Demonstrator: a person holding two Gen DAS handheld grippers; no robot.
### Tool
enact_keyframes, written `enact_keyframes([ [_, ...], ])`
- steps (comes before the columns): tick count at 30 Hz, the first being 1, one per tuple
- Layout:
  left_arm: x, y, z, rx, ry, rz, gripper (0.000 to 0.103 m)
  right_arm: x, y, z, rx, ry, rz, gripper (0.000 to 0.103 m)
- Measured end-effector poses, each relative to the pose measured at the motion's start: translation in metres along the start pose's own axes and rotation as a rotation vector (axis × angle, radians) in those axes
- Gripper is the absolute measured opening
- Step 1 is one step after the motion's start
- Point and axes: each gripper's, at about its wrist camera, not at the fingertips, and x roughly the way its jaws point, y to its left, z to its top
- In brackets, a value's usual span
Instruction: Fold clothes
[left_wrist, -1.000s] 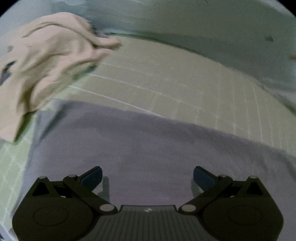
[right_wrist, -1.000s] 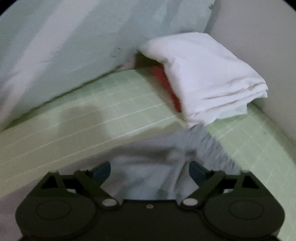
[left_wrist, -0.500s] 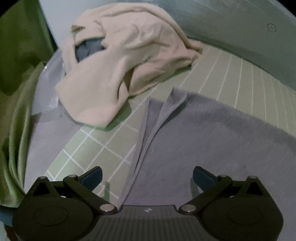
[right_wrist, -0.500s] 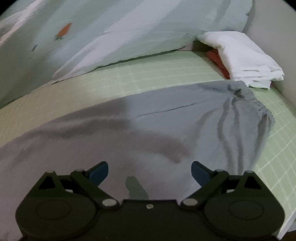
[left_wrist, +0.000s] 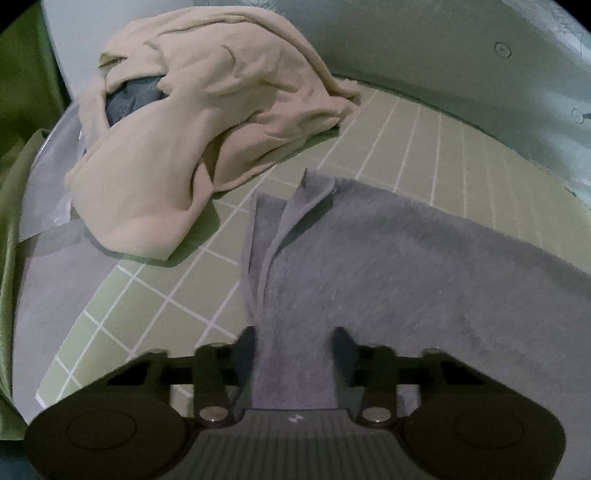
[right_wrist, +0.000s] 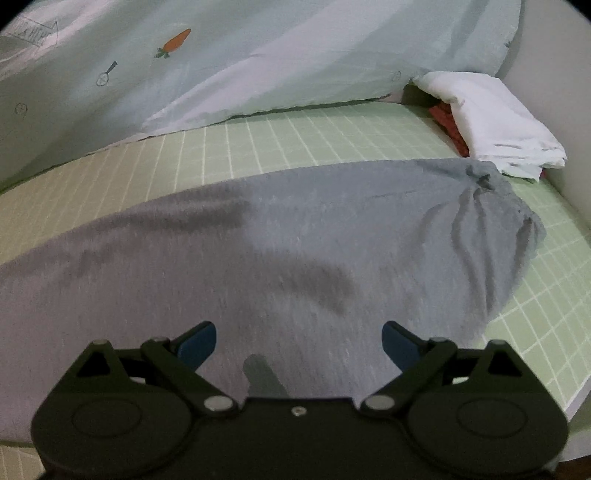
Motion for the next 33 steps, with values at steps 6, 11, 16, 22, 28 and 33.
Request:
enact_keyframes([
  [6, -0.007, -0.012, 0.012, -0.027, -0.001, -0.029, 0.007, 0.007, -0.013, -0.003, 0.039, 0.005, 0.02, 0.097],
  [11, -0.036, -0.059, 0.019, 0.03, -0.058, -0.059, 0.007, 0.014, -0.034, 0.003, 0.063, -0.007, 0.043, 0.097],
  [16, -0.063, -0.137, 0.02, 0.118, -0.091, -0.141, 0.007, 0.019, -0.069, 0.016, 0.111, -0.012, 0.056, 0.097],
  [22, -0.075, -0.246, 0.001, 0.267, -0.086, -0.254, 0.007, 0.03, -0.116, 0.035, 0.182, -0.029, 0.068, 0.097],
  [28, -0.042, -0.304, -0.029, 0.315, 0.042, -0.259, 0.012, 0.048, -0.146, 0.051, 0.201, -0.042, 0.08, 0.097],
  [33, -0.042, -0.302, -0.038, 0.261, 0.068, -0.247, 0.026, 0.064, -0.158, 0.057, 0.202, -0.011, 0.104, 0.097],
])
